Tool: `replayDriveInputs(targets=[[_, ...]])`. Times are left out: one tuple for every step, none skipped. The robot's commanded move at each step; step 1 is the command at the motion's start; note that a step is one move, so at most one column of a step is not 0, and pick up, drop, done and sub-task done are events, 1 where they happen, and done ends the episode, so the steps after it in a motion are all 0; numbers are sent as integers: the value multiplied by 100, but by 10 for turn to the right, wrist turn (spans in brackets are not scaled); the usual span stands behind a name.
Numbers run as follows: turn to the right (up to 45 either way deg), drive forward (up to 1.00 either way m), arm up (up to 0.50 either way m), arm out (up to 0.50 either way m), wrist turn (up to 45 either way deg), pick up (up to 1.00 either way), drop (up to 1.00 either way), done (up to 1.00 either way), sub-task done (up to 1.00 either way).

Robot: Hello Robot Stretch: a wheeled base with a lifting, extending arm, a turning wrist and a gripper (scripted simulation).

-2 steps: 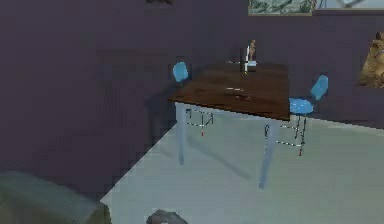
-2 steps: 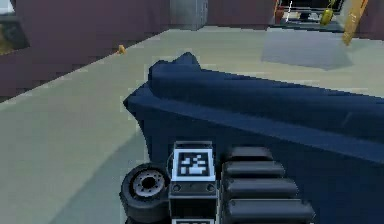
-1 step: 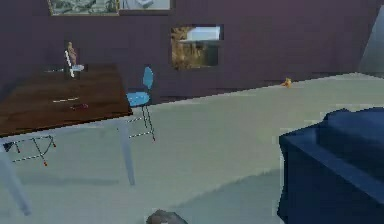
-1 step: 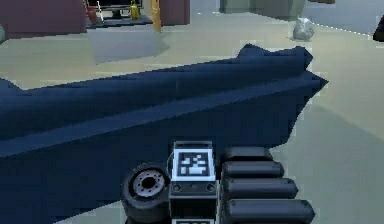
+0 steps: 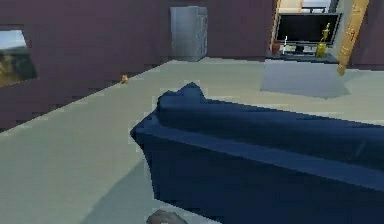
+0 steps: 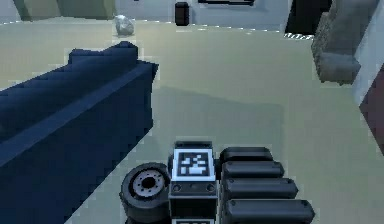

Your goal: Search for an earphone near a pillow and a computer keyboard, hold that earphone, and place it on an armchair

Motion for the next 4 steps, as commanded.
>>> replayDriveInputs(targets=[[450,0,0,0,0,0,0,0,0],[90,0,0,0,0,0,0,0,0],[-450,0,0,0,0,0,0,0,0],[-450,0,0,0,0,0,0,0,0]])
